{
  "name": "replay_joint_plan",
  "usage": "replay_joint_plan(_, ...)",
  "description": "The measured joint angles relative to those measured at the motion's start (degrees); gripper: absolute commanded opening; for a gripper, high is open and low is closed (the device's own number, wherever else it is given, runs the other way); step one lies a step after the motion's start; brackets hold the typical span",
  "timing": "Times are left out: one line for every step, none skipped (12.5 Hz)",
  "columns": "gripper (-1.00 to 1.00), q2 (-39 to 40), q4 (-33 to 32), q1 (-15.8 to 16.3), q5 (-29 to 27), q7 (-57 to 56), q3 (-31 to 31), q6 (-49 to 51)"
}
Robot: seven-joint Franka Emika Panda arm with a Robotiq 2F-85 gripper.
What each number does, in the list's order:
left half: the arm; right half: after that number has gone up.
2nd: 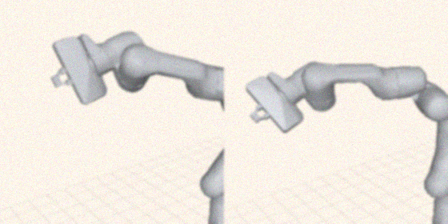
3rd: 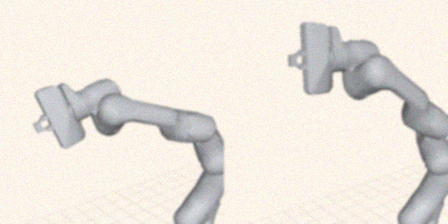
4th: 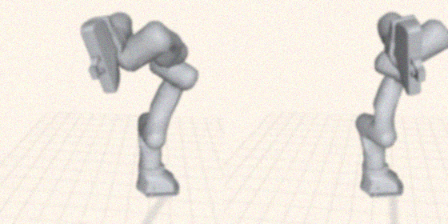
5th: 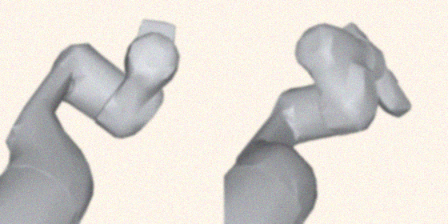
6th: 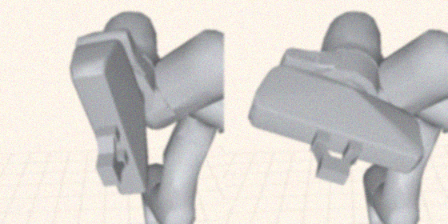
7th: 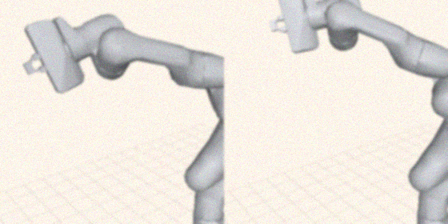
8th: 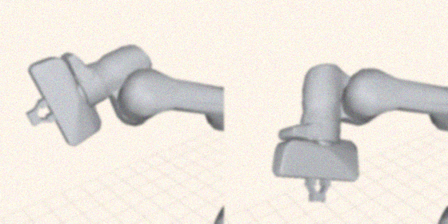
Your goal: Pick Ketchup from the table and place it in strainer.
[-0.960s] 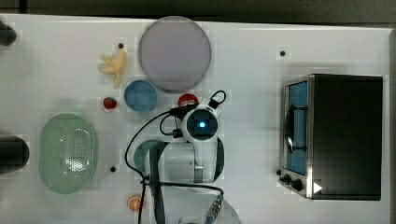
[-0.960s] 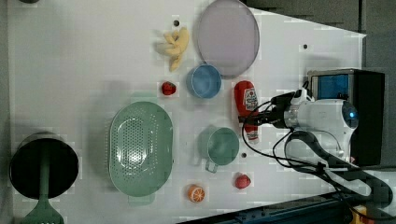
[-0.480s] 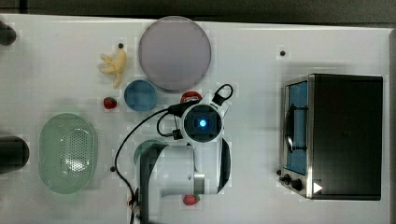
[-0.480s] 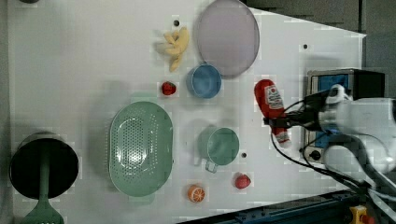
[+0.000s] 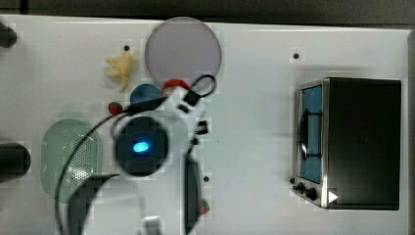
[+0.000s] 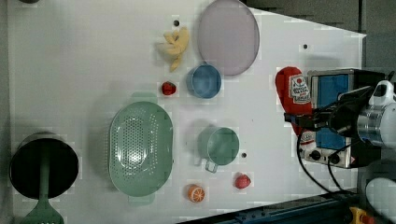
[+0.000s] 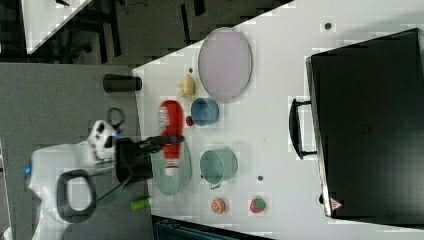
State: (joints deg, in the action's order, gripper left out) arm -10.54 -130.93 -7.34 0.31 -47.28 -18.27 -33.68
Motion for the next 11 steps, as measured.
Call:
replay_joint_plan(0.21,-0.36,0.78,0.24,0.01,2.83,-2.56,0.0)
replay_joint_plan(0.21,-0.38,0.9,0.55,-0.03,5.68,-5.09,-0.06)
replay_joint_plan(0.21,-0.22,0.67,0.9,-0.49,8.84,-7.75,0.17)
replay_joint_plan(0.21,0.2,0.45,1.64,-1.08,12.39,-10.25,0.25)
replay_joint_plan(0.21,0.97,0.34,1.87,-1.2,16.11,-13.4,0.0)
replay_joint_plan(0.21,2.32,0.45,2.07,-1.25,20.07,-16.7,0.0)
replay_joint_plan(0.21,4.08,0.67,2.62,-1.24,23.79,-19.58,-1.06)
replay_joint_plan(0.21,5.59,0.45,3.17,-1.46,27.33,-21.91,-3.36)
replay_joint_plan(0.21,6.95,0.11,3.59,-1.79,30.52,-23.78,-5.65)
replay_joint_plan(0.21,8.59,0.0,4.2,-2.09,33.45,-24.87,-7.78)
replay_joint_plan(0.21,10.28,0.0,4.56,-2.16,36.44,-25.71,-9.9)
